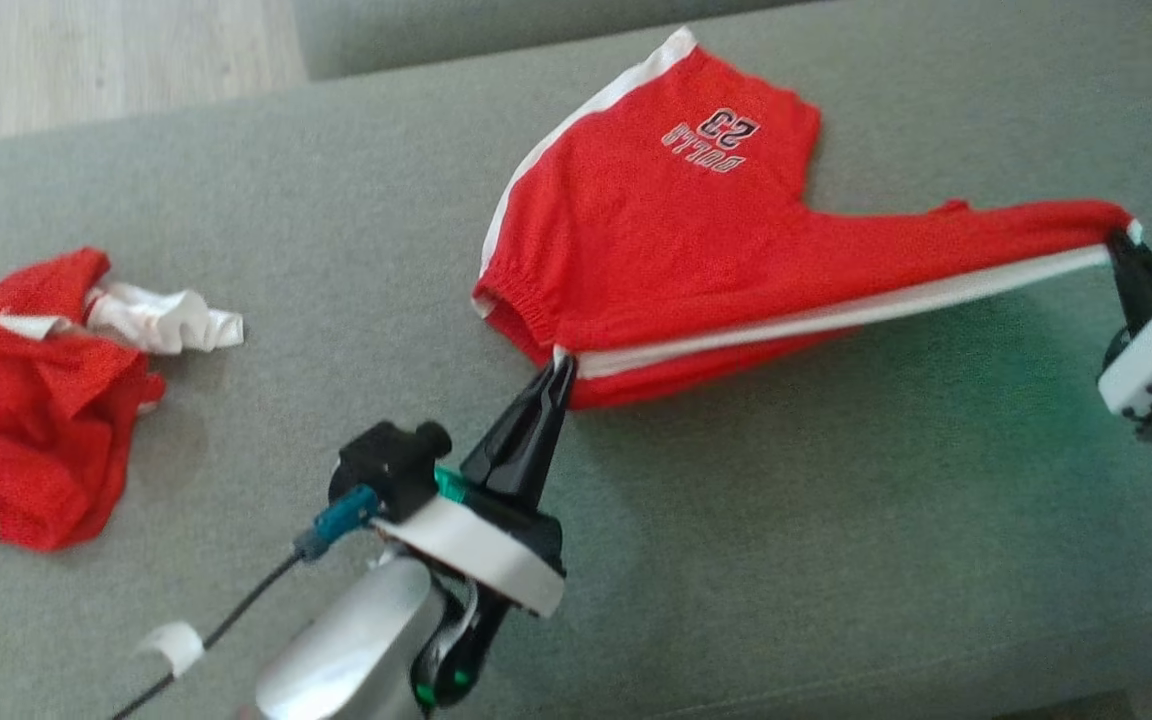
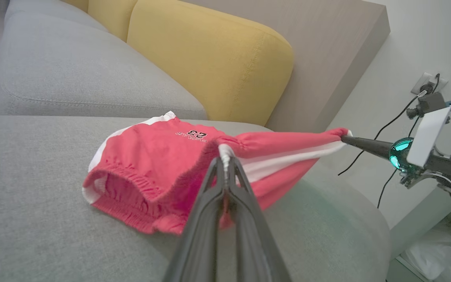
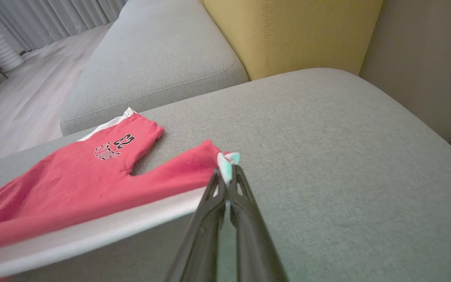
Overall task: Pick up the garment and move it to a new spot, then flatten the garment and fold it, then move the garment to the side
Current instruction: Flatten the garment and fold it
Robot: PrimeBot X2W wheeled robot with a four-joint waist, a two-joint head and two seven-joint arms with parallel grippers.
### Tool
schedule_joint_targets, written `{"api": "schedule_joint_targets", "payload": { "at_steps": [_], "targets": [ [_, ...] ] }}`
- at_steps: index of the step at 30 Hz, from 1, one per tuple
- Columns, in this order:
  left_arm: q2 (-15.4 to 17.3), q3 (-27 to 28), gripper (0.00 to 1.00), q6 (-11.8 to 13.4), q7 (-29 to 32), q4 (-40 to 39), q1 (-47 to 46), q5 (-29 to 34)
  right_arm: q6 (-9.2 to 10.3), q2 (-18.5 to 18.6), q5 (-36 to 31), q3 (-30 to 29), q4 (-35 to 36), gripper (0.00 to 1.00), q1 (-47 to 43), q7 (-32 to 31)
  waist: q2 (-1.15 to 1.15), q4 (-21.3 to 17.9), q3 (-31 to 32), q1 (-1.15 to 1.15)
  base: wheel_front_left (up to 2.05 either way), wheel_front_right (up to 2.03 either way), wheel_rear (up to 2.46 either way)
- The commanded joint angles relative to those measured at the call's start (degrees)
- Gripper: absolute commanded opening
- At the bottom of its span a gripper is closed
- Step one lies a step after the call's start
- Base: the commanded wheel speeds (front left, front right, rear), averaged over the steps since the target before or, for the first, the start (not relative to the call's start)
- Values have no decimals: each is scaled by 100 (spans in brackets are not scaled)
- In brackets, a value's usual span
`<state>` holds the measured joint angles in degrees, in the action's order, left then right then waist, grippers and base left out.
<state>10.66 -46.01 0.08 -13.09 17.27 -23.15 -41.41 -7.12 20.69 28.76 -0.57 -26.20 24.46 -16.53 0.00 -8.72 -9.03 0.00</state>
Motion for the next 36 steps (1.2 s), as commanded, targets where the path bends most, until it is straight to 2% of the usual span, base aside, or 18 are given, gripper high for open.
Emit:
{"api": "schedule_joint_targets", "payload": {
  "at_steps": [1, 6, 12, 23, 30, 36],
  "targets": [
    [101, 280, 0, 72, 1, -170, -345, 24, -36, 33, -133, -51, 228, 0, 287, -17, 0, 151, -167, 0, 0, 0, 0],
    [11, 320, 0, 70, 31, -57, -618, 22, -36, -274, -575, -153, 236, 0, 783, -89, 0, 392, -392, 0, 0, 0, 0],
    [-141, 379, 0, 45, 22, 179, -1018, 38, -36, -491, -1070, -86, -241, 0, 1694, 26, 0, 648, -709, 0, 0, 0, 0],
    [-517, 229, 0, -183, 82, 698, -2018, 182, -36, -533, -1912, 30, -1649, 0, 3407, 489, 0, 1231, -1648, 0, 0, 0, 0],
    [-715, 73, 0, -257, -25, 997, -2373, 166, -36, -435, -2352, -67, -2518, 0, 4144, 920, 0, 1572, -2007, 0, 0, 0, 0],
    [-766, -53, 0, -274, -101, 1103, -2638, 103, -36, -405, -2718, -176, -3109, 0, 4587, 1253, 0, 1703, -2260, 0, 0, 0, 0]
  ]
}}
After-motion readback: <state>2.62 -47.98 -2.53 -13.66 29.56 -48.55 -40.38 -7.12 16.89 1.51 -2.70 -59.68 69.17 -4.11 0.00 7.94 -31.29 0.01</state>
